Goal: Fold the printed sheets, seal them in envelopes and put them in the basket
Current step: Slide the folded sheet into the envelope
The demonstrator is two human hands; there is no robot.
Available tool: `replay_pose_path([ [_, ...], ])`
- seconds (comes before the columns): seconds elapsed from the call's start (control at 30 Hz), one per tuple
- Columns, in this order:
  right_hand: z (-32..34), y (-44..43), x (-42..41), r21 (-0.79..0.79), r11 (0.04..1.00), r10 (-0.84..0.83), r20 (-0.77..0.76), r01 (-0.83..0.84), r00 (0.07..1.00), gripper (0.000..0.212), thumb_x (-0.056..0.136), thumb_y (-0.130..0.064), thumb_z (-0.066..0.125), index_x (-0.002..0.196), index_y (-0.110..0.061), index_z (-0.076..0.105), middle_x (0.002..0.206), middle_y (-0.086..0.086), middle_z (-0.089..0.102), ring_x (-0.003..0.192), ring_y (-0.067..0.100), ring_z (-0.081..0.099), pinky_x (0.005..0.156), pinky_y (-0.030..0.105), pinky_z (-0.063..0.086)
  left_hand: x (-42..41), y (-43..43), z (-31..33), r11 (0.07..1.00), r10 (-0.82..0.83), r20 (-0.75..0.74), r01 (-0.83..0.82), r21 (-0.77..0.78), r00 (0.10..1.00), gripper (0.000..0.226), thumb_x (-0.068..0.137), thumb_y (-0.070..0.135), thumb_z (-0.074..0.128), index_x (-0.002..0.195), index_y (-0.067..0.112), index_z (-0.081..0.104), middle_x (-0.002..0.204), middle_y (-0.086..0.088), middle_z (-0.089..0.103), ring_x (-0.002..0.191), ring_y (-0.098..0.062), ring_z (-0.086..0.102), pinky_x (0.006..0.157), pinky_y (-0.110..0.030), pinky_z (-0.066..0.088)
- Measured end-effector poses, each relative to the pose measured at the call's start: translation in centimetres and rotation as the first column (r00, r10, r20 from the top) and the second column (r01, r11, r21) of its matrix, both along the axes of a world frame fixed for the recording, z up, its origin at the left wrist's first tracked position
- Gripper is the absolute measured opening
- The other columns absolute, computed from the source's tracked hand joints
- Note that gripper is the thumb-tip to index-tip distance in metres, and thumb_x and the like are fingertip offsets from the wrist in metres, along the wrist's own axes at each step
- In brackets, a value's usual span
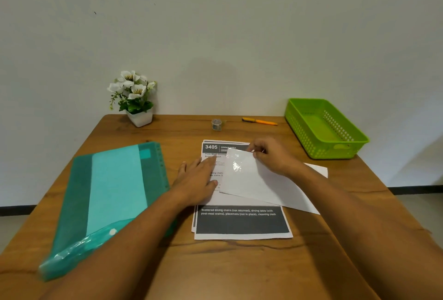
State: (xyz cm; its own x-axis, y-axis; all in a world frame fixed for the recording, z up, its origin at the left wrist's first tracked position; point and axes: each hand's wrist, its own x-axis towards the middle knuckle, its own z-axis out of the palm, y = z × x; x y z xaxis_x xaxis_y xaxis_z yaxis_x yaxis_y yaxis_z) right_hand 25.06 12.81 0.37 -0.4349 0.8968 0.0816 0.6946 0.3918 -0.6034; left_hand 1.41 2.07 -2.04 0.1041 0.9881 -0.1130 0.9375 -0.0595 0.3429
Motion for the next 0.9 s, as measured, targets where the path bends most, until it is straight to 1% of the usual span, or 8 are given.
replay_pose_path([
  [0.1,-0.6,-0.1,-1.1,0.011,1.000,0.005,0.067,-0.006,0.998,0.027,0.098,-0.006,0.058,0.103,-0.026,0.075,0.084,-0.010,0.067,0.081,0.014,0.062,0.075,0.035,0.052,0.1,-0.2,-0.4,0.996,0.033,0.122,-0.042,0.075,0.992,0.066,0.108,0.040,0.038,0.164,0.028,0.004,0.167,0.003,0.026,0.156,-0.021,0.016,0.126,-0.057,0.006],
  [0.17,-0.8,-0.3,-1.7,0.041,0.999,-0.003,0.092,-0.001,0.996,0.027,0.098,-0.005,0.057,0.107,-0.023,0.076,0.093,-0.007,0.069,0.088,0.016,0.063,0.075,0.033,0.051,0.4,-0.8,-0.5,0.979,0.032,0.175,-0.066,0.195,0.984,0.061,0.108,0.042,0.041,0.163,0.027,0.018,0.163,0.005,0.033,0.151,-0.017,0.027,0.124,-0.053,0.021],
  [0.23,-1.1,-0.4,-2.2,0.061,0.998,-0.009,0.130,0.001,0.991,0.027,0.098,-0.007,0.057,0.109,-0.023,0.076,0.097,-0.005,0.070,0.092,0.019,0.064,0.075,0.033,0.051,0.8,-1.4,-0.7,0.960,-0.014,0.123,-0.021,0.281,0.992,0.054,0.105,0.039,0.049,0.156,0.026,0.037,0.159,0.005,0.040,0.145,-0.015,0.035,0.118,-0.046,0.033],
  [0.3,-1.3,-0.6,-2.4,0.089,0.996,-0.011,0.203,-0.007,0.979,0.026,0.098,-0.013,0.057,0.113,-0.025,0.074,0.107,-0.003,0.072,0.100,0.022,0.065,0.081,0.037,0.054,0.9,-1.8,-1.5,0.955,-0.059,0.023,0.050,0.291,0.998,0.046,0.101,0.037,0.054,0.145,0.024,0.053,0.153,0.005,0.048,0.139,-0.015,0.041,0.112,-0.043,0.038],
  [0.43,-1.5,-2.0,-3.7,0.189,0.970,0.095,0.299,-0.156,0.950,0.024,0.100,-0.024,0.061,0.123,-0.025,0.071,0.128,-0.002,0.067,0.120,0.022,0.059,0.096,0.044,0.052,1.0,-1.9,-2.6,0.946,-0.060,-0.060,0.076,0.314,0.996,0.041,0.100,0.039,0.055,0.138,0.024,0.061,0.143,0.006,0.058,0.132,-0.016,0.048,0.109,-0.041,0.039],
  [0.57,-2.7,-3.5,-5.1,0.213,0.910,0.269,0.350,-0.356,0.897,0.023,0.102,-0.022,0.058,0.116,-0.024,0.076,0.123,-0.004,0.071,0.112,0.023,0.062,0.090,0.044,0.054,1.1,-1.9,-2.8,0.925,-0.075,-0.093,0.104,0.367,0.993,0.031,0.099,0.036,0.056,0.122,0.021,0.070,0.132,0.006,0.064,0.122,-0.020,0.054,0.097,-0.042,0.046],
  [0.73,-3.7,-3.6,-4.9,0.275,0.902,0.243,0.317,-0.334,0.917,0.026,0.105,-0.026,0.055,0.120,-0.023,0.076,0.125,-0.005,0.071,0.109,0.025,0.062,0.086,0.042,0.053,1.1,-3.3,-3.2,0.874,-0.114,-0.087,0.141,0.465,0.990,0.015,0.094,0.024,0.066,0.100,0.018,0.078,0.108,0.004,0.075,0.098,-0.023,0.067,0.077,-0.041,0.056],
  [0.9,-3.6,-4.3,-4.9,0.332,0.860,0.273,0.343,-0.388,0.899,0.028,0.104,-0.027,0.054,0.118,-0.020,0.078,0.123,-0.003,0.073,0.104,0.025,0.064,0.083,0.041,0.054,1.1,-4.6,-3.7,0.842,-0.145,-0.046,0.147,0.518,0.988,0.013,0.090,0.021,0.070,0.097,0.015,0.079,0.103,0.002,0.076,0.092,-0.023,0.070,0.075,-0.040,0.058],
])
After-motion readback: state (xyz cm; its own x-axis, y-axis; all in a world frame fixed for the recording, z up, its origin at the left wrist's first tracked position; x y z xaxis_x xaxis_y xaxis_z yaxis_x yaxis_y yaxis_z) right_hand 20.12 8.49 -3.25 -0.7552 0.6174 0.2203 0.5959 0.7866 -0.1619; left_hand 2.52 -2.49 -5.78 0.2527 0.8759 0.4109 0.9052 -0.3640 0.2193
